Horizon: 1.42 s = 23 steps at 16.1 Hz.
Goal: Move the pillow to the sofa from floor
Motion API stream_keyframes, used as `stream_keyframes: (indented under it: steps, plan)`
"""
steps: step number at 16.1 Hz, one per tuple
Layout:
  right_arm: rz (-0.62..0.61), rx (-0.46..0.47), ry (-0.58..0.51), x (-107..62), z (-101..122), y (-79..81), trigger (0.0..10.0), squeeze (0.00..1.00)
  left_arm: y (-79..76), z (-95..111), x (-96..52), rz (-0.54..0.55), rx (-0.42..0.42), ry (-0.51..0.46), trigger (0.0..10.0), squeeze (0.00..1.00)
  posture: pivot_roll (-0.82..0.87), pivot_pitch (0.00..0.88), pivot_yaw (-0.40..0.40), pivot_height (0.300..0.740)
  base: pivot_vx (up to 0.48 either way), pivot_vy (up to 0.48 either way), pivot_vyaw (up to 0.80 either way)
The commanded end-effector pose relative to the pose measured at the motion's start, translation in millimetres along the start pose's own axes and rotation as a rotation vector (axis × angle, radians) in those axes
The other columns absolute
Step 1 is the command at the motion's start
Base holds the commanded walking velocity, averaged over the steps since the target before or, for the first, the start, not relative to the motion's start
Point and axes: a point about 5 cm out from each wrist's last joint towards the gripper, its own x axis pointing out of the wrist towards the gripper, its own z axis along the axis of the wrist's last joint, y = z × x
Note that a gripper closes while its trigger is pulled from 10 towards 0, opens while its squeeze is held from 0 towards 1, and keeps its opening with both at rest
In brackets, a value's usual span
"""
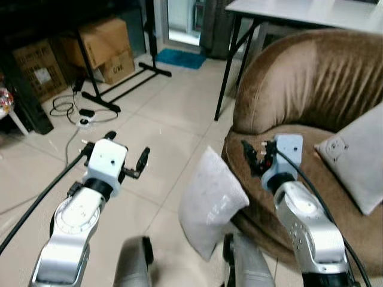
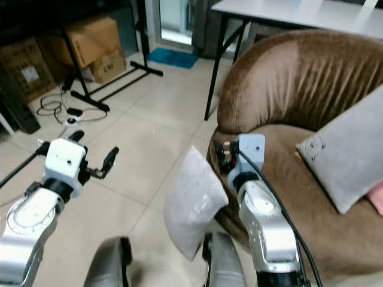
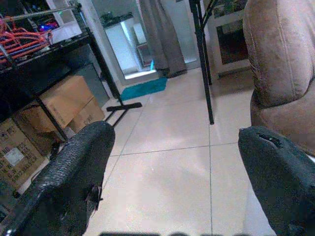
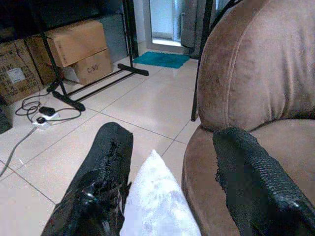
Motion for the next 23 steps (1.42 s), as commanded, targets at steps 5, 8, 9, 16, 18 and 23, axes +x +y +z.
stream_keyframes:
  steps: [5,8,9,16,18,23]
  plan:
    - [-0.001,-0.015,-0.014,1.2,3.7,-0.4,10.0,0.00,2.5,1.7,1.6,0.003,-0.015,-0.009,10.0,0.00,-0.12,0.000,-0.005,0.490,0.000,0.000,0.00]
    - [-0.001,-0.015,-0.014,1.3,3.8,-0.4,10.0,0.00,2.2,2.9,1.8,0.000,-0.022,-0.015,10.0,0.00,-0.12,0.000,-0.005,0.490,0.000,0.000,0.00]
    - [0.000,-0.017,-0.015,1.4,3.6,-0.4,10.0,0.00,2.2,3.1,1.9,-0.001,-0.024,-0.018,10.0,0.00,-0.12,0.000,-0.007,0.490,0.251,0.000,0.00]
    - [0.001,-0.025,-0.013,2.5,3.0,-0.4,10.0,0.00,3.3,3.2,1.4,0.006,-0.027,-0.023,10.0,0.00,-0.12,0.000,-0.013,0.490,0.264,0.000,0.00]
    - [0.003,-0.028,-0.012,2.6,2.7,-0.4,10.0,0.00,3.5,3.2,1.4,0.006,-0.027,-0.024,10.0,0.00,-0.12,0.000,-0.013,0.490,0.266,0.000,0.00]
    - [0.004,-0.030,-0.009,2.9,1.9,-0.2,10.0,0.00,3.6,3.1,1.5,0.007,-0.028,-0.023,10.0,0.00,-0.12,0.000,-0.014,0.490,0.269,0.000,0.00]
